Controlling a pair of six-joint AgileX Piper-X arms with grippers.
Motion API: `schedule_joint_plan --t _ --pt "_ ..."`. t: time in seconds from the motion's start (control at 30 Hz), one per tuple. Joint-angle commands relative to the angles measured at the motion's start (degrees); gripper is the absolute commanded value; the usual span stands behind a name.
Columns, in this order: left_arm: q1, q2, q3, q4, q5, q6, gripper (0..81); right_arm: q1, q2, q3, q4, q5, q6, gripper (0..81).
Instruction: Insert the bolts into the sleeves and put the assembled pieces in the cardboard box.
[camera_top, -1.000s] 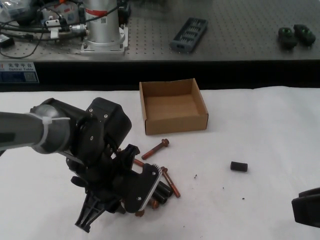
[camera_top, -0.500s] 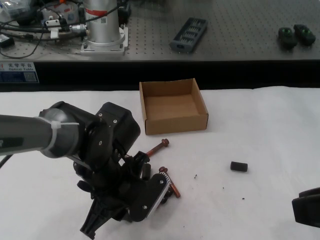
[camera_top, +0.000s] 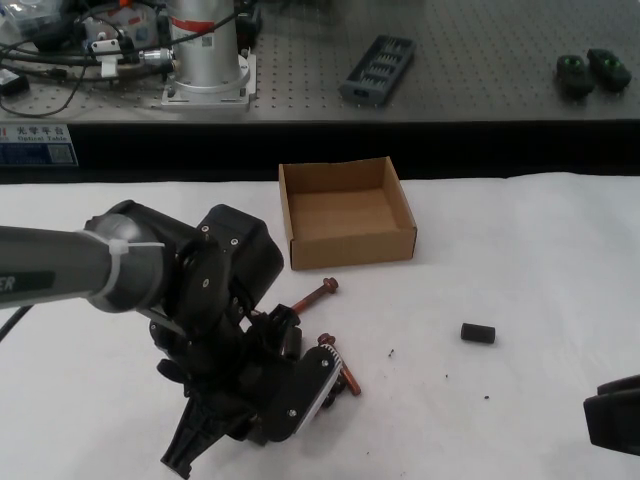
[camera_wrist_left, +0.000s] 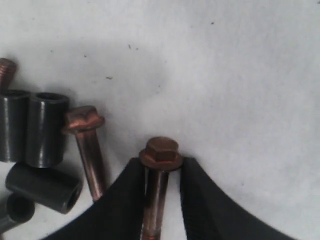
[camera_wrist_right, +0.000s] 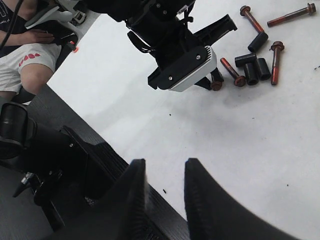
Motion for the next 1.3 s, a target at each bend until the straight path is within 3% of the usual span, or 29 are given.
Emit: schedule_joint_plan --t 0.0,0.13,0.57,0.7,0.9,1.13,1.27 --pt "-0.3 1.8 0.3 0.2 0.3 -1.2 12.5 -0.4 -0.3 -0.1 0.4 -0.6 -0.1 22.1" --pt "-0.3 1.8 0.3 -2.9 -0.4 -8.4 11.4 -0.4 -0.3 -0.1 0.4 -0.6 -0.1 22.1" --pt "0.2 1.3 0.2 -15.3 -2.1 -65.0 11.4 -0.4 -0.3 -0.1 0.4 1.0 -0.1 22.1" --pt "0.1 -1.0 0.2 -14.6 0.0 -69.4 11.4 -0.4 -0.3 -0.1 0.4 1.9 -0.1 22.1" --pt "0.1 -8.6 0.3 -9.8 1.9 -83.2 11.4 -0.4 0.4 -0.1 0.3 8.7 -0.1 22.1" --pt "0.1 -16.7 0.3 -16.3 2.6 -99.2 11.4 -0.4 8.8 -0.1 -4.2 8.1 -0.1 22.1" --pt "0.0 -18.6 0.3 -16.2 3.4 -90.8 11.4 -0.4 13.5 -0.2 -5.7 3.8 0.0 22.1"
